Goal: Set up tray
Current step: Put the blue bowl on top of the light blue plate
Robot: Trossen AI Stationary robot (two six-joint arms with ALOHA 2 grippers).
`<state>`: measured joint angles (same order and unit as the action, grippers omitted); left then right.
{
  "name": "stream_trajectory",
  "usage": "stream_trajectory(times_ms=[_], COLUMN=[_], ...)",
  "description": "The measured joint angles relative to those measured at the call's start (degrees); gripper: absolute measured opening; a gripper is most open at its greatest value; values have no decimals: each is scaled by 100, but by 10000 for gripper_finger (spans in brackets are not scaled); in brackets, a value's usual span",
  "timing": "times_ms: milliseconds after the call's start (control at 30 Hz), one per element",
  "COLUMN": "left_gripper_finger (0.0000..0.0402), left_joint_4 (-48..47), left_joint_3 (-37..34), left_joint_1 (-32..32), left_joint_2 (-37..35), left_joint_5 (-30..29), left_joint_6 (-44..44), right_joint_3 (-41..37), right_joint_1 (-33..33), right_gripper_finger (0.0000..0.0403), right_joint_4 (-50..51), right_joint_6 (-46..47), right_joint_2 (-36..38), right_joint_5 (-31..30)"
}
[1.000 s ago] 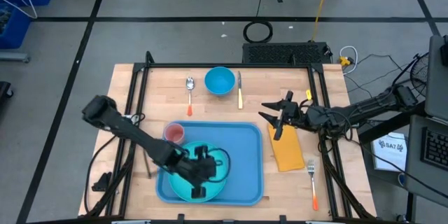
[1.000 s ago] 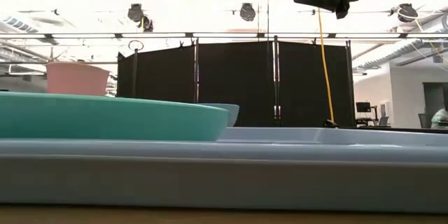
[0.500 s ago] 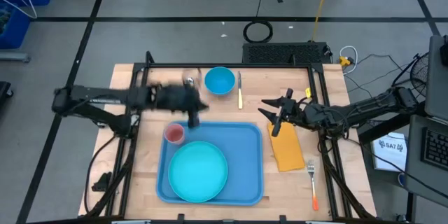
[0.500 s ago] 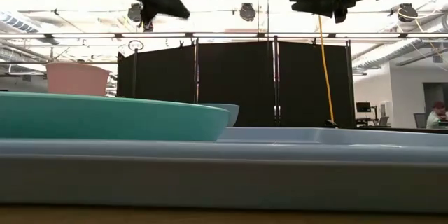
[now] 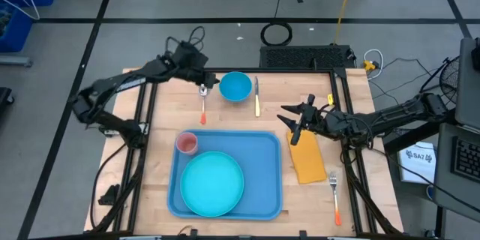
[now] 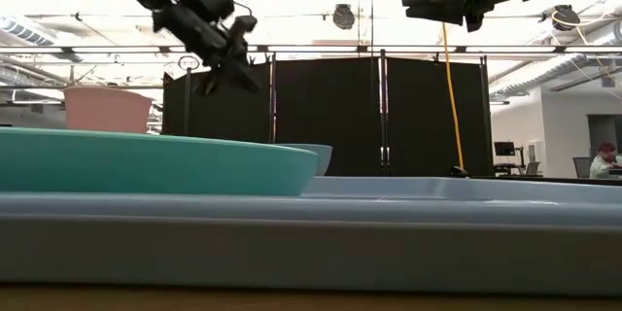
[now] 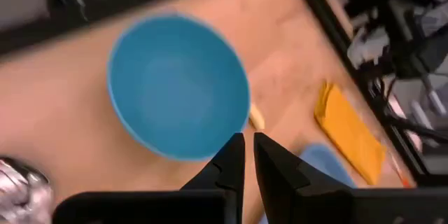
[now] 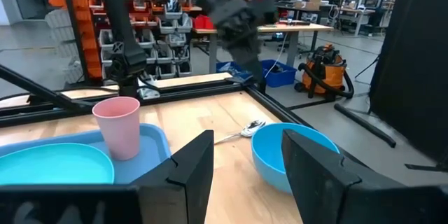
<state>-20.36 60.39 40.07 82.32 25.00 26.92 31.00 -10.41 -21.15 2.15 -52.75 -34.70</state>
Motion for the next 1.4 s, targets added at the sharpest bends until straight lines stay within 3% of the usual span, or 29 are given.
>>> stream_trajectory(times_ms=[133,300,433,533,700,1033,1400], left_gripper_finger=[75,136,160,163,163,163,163], left_joint_4=[-852,-2014,-2433,-2449,-2496,-2440,-1943], left_joint_3=[672,1542,1900,1903,1890,1890,1888], left_joint_1=[85,82,37,6,-10,-90,-158], left_joint_2=[619,1126,1337,1486,1850,2358,2438], left_joint_5=[27,-706,-1273,-1525,-1302,-1427,-1607], left_joint_6=[-414,-647,-659,-527,-514,-410,-227], right_joint_3=[0,0,0,0,0,0,-2], right_joint_1=[0,0,0,0,0,-2,-2], right_gripper_finger=[157,157,157,157,157,157,157], right_joint_4=[1,0,2,0,0,-9,-44], right_joint_6=[-22,-127,-135,-135,-135,-133,-133], right_joint_2=[0,0,0,0,0,0,0], right_joint_5=[0,0,2,2,15,20,22])
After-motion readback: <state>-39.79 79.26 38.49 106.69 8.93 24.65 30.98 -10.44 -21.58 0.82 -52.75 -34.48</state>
